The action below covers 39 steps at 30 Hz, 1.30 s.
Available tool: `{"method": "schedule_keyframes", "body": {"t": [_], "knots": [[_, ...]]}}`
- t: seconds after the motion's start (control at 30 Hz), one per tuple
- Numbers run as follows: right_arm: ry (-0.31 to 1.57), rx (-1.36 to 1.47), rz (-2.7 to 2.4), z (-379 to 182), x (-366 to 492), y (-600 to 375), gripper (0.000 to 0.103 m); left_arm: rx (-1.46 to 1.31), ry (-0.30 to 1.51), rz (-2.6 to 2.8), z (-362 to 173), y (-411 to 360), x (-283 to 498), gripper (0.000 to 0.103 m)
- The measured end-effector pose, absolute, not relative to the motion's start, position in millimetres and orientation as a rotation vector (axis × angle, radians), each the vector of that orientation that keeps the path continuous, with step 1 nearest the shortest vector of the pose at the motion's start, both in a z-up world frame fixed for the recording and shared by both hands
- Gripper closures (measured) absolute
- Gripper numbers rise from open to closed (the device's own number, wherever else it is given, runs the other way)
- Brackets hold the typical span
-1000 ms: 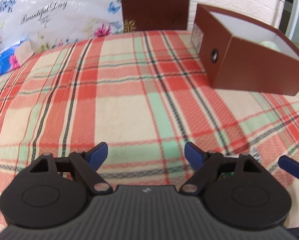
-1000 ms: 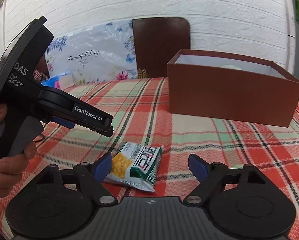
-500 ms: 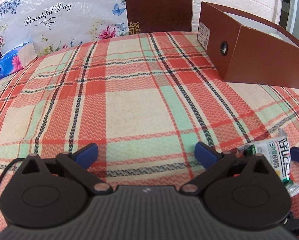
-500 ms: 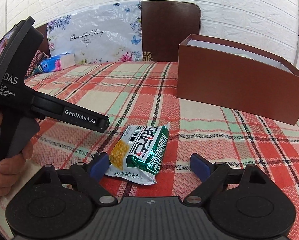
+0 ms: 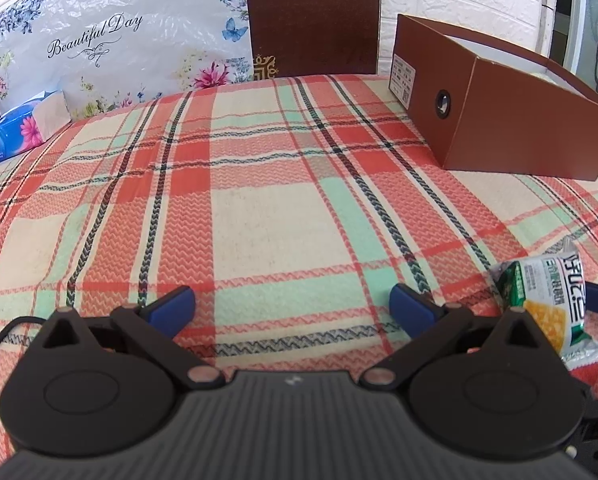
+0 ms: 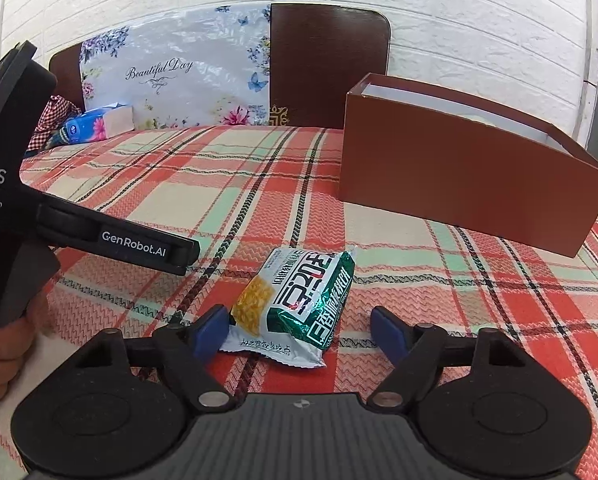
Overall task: Organize objects
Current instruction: 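Move the right gripper to the green-and-yellow snack packet and grasp it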
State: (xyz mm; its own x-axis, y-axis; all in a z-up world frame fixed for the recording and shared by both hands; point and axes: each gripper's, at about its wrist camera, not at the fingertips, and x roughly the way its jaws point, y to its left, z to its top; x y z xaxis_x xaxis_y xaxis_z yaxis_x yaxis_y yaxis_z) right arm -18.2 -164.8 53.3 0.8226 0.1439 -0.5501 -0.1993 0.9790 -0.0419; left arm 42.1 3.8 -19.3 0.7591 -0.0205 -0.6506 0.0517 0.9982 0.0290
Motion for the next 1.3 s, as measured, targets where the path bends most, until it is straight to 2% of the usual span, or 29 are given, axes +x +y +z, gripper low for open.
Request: {"method": "schedule_keyframes", "body": {"t": [0.5, 0.73, 0.77, 0.83, 0.93, 1.03, 1.13, 1.3], "knots": [[0.573, -0.1, 0.197, 52, -19, -165, 0.021, 0.029, 0.732, -0.043, -17, 4, 42, 0.0], [0.565, -0.1, 0.201, 51, -21, -167, 0.021, -0.249, 0.834, -0.279, 5, 0, 45, 0.0], [0.562, -0.101, 0.203, 52, -21, -167, 0.024, -0.248, 0.837, -0.301, 6, -6, 44, 0.0], [0.546, -0.098, 0.219, 53, -25, -168, 0.045, -0.212, 0.831, -0.319, 6, -18, 40, 0.0], [0.522, -0.087, 0.204, 54, -28, -170, 0.05, -0.206, 0.848, -0.334, 2, -25, 38, 0.0], [0.496, -0.036, 0.109, 57, -27, -182, 0.05, -0.206, 0.849, -0.329, 2, -25, 39, 0.0], [0.471, 0.035, 0.035, 62, -26, -199, 0.04, -0.219, 0.855, -0.325, 3, -22, 42, 0.0], [0.471, 0.025, 0.049, 61, -26, -199, 0.037, -0.208, 0.848, -0.339, 9, -26, 43, 0.0]]}}
